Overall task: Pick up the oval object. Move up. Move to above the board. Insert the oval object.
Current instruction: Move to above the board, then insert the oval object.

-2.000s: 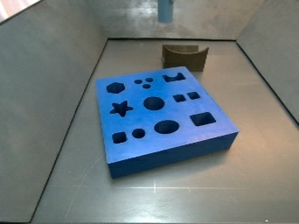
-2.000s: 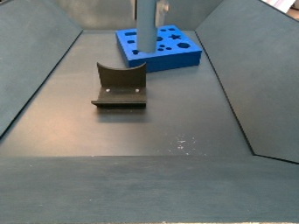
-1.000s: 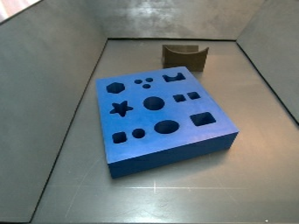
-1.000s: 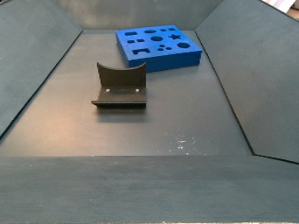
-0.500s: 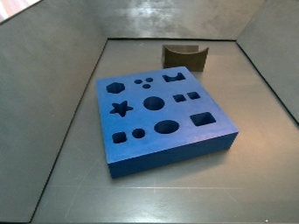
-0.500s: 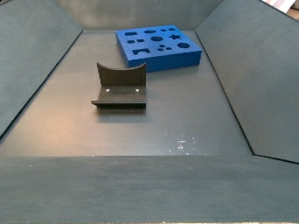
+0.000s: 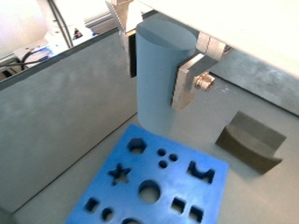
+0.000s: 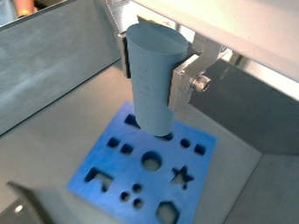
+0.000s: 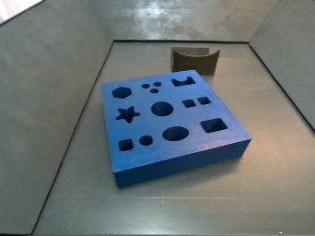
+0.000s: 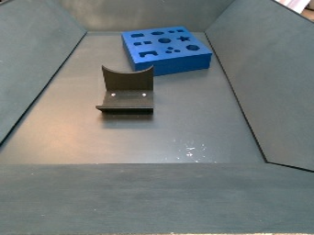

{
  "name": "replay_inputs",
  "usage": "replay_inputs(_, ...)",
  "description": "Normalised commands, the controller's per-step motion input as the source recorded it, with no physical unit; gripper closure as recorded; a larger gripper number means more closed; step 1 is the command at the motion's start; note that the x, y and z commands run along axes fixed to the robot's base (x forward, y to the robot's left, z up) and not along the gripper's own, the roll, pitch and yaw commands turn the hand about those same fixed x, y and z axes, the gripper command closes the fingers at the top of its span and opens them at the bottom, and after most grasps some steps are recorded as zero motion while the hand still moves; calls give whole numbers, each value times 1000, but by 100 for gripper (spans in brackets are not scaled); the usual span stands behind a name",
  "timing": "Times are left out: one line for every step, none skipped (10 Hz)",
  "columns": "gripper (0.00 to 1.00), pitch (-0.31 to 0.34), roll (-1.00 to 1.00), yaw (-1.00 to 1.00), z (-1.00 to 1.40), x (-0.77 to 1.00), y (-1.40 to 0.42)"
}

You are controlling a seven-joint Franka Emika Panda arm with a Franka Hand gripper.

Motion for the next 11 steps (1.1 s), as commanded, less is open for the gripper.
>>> replay_inputs(100,94,16,17,82,-8,-320)
replay_inputs(100,0,0,0,-17,0,-26)
replay_inputs(100,-10,-19,200,-257,0,-63)
replay_inputs(100,0,-9,654,-489,11,-77)
replay_inputs(100,0,-1,811,-677,100,-269)
replay_inputs(100,0,0,757,-709,114,-326)
replay_inputs(100,0,0,734,-720,120,-354)
replay_inputs(100,-43,0,526,-669,237,-526)
replay_inputs(100,-43,24,137,-574,591,-463)
replay_inputs(100,-30,0,-46,-563,840,-354)
replay_inputs(100,-13,0,-157,-546,909,-189)
